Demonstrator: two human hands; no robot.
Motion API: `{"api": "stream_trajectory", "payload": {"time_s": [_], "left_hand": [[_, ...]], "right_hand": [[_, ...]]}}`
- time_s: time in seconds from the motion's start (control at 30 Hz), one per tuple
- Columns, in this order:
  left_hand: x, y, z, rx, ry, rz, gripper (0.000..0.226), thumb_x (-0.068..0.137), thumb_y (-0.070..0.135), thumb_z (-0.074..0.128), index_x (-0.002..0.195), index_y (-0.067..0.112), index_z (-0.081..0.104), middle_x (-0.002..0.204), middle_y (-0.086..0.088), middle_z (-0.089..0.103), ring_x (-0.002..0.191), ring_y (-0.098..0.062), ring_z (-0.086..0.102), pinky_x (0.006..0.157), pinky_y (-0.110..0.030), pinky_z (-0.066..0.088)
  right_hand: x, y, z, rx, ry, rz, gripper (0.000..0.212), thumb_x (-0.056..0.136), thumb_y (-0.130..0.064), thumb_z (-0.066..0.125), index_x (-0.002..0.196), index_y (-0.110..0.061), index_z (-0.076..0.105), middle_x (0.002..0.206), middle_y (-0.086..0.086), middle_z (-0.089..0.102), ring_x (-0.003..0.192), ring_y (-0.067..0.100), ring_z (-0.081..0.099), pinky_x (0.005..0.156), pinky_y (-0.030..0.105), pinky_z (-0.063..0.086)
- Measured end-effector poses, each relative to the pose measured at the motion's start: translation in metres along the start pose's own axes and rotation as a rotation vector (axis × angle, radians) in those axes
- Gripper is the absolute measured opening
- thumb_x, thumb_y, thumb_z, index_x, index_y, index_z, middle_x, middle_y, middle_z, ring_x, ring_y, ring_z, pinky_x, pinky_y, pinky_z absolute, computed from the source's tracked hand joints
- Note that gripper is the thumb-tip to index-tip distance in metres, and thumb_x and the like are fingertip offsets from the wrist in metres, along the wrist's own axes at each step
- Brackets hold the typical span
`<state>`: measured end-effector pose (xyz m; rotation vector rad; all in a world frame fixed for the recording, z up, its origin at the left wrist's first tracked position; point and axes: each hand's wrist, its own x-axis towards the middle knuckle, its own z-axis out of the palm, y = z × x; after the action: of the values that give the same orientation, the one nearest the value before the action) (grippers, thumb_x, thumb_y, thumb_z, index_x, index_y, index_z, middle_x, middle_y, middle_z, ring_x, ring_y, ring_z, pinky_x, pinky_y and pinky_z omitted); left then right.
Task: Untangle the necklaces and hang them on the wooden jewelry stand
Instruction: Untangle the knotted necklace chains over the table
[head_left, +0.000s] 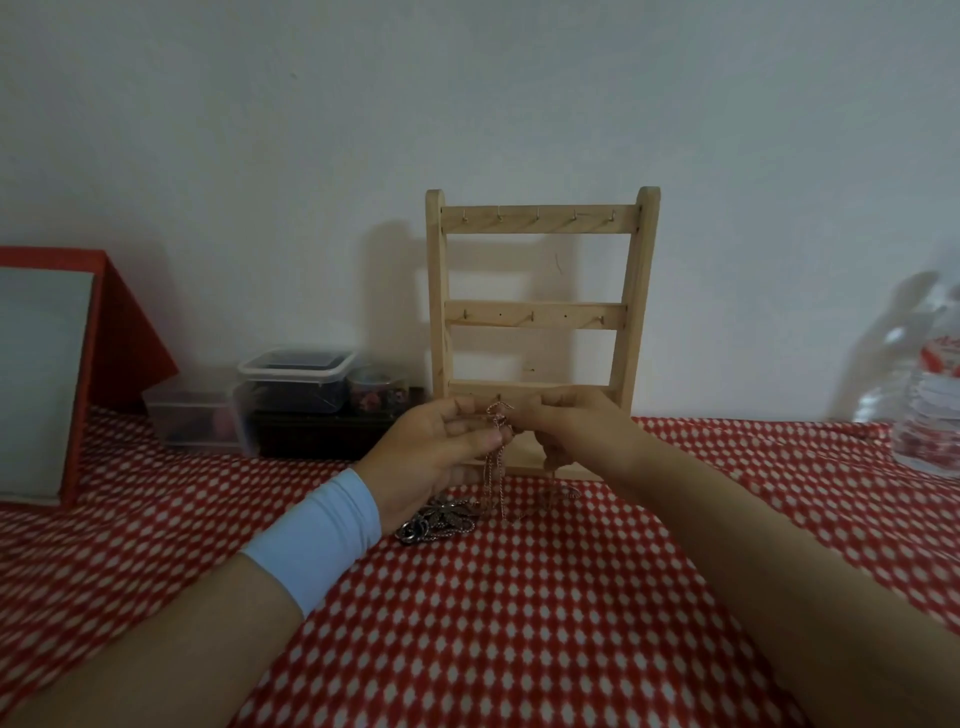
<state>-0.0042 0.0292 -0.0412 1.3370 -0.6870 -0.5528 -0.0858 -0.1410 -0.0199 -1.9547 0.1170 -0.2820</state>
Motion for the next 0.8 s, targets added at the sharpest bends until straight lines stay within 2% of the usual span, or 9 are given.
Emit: {"api": "stream_trajectory", "payload": {"time_s": [0.07,0.13,0.2,0.27,0.37,0.47,0.57,0.63,0.8], "left_hand": [[0.0005,-0.0029,-0.0004,0.083,0.023,0.018,0.033,0.088,-0.001,0.063,0.120,0.009,0.062,0.101,-0.011,0.075,0.095,-0.021,0.071,0.083,-0.042,0.057],[-0.0004,-0.0042,-0.0011,0.185,0.035,0.044,0.030,0.090,0.000,0.062,0.117,0.014,0.064,0.101,-0.009,0.075,0.094,-0.018,0.071,0.083,-0.038,0.056],[-0.0004,-0.0042,-0.0012,0.278,0.057,0.066,0.027,0.092,0.002,0.061,0.114,0.017,0.064,0.098,-0.005,0.076,0.091,-0.015,0.071,0.077,-0.033,0.055],[0.0009,-0.0045,-0.0029,0.334,0.093,0.074,0.021,0.092,0.005,0.062,0.109,0.017,0.064,0.095,-0.003,0.077,0.090,-0.014,0.071,0.074,-0.030,0.056],[0.0009,-0.0025,-0.0037,0.378,0.112,0.071,0.017,0.089,0.008,0.066,0.105,0.015,0.064,0.088,-0.002,0.077,0.081,-0.013,0.072,0.066,-0.025,0.054],[0.0002,-0.0018,-0.0030,0.405,0.114,0.068,0.020,0.087,0.010,0.070,0.105,0.015,0.065,0.083,-0.004,0.077,0.078,-0.016,0.073,0.065,-0.027,0.054],[0.0009,-0.0052,-0.0046,0.434,0.128,0.056,0.016,0.086,0.015,0.072,0.100,0.020,0.067,0.087,-0.002,0.077,0.082,-0.016,0.072,0.065,-0.028,0.053],[0.0005,-0.0054,-0.0037,0.438,0.130,0.047,0.012,0.087,0.016,0.070,0.096,0.023,0.069,0.091,0.000,0.076,0.082,-0.012,0.071,0.064,-0.025,0.053],[-0.0004,-0.0018,-0.0004,0.579,0.159,0.090,0.010,0.085,0.016,0.072,0.089,0.024,0.070,0.084,0.003,0.075,0.073,-0.005,0.069,0.063,-0.017,0.052]], "right_hand": [[0.0013,0.0018,-0.0010,-0.080,0.030,0.025,0.017,0.091,-0.027,0.069,0.076,-0.025,0.077,0.066,-0.003,0.058,0.060,0.011,0.050,0.064,0.030,0.048],[0.0011,0.0008,-0.0003,-0.191,0.024,0.007,0.012,0.090,-0.023,0.070,0.099,-0.026,0.077,0.091,-0.004,0.071,0.065,0.005,0.055,0.064,0.022,0.048],[0.0003,0.0000,-0.0008,-0.283,-0.019,-0.056,0.034,0.092,-0.020,0.069,0.126,-0.027,0.068,0.113,-0.008,0.070,0.075,-0.001,0.060,0.067,0.017,0.047],[-0.0031,-0.0029,-0.0011,-0.257,-0.084,-0.110,0.038,0.094,-0.018,0.068,0.130,-0.028,0.066,0.110,-0.008,0.072,0.070,0.001,0.065,0.063,0.017,0.051],[-0.0036,-0.0036,-0.0022,-0.309,-0.061,-0.194,0.032,0.090,-0.019,0.075,0.121,-0.024,0.074,0.088,-0.012,0.075,0.058,-0.006,0.063,0.060,0.012,0.051],[-0.0023,-0.0032,-0.0029,-0.339,-0.020,-0.240,0.012,0.083,-0.017,0.082,0.095,-0.019,0.082,0.074,-0.019,0.073,0.060,-0.012,0.061,0.060,0.006,0.047],[-0.0009,-0.0007,-0.0012,-0.406,0.006,-0.259,0.004,0.083,-0.022,0.082,0.086,-0.021,0.081,0.079,-0.012,0.075,0.066,-0.009,0.063,0.063,0.008,0.048],[0.0000,0.0013,0.0004,-0.417,0.028,-0.245,0.007,0.090,-0.025,0.075,0.085,-0.021,0.078,0.081,-0.009,0.073,0.063,-0.009,0.061,0.064,0.013,0.047],[-0.0028,0.0024,0.0054,-0.563,-0.109,-0.192,0.015,0.101,-0.028,0.057,0.091,-0.024,0.068,0.094,-0.003,0.069,0.072,0.004,0.061,0.070,0.026,0.054]]}}
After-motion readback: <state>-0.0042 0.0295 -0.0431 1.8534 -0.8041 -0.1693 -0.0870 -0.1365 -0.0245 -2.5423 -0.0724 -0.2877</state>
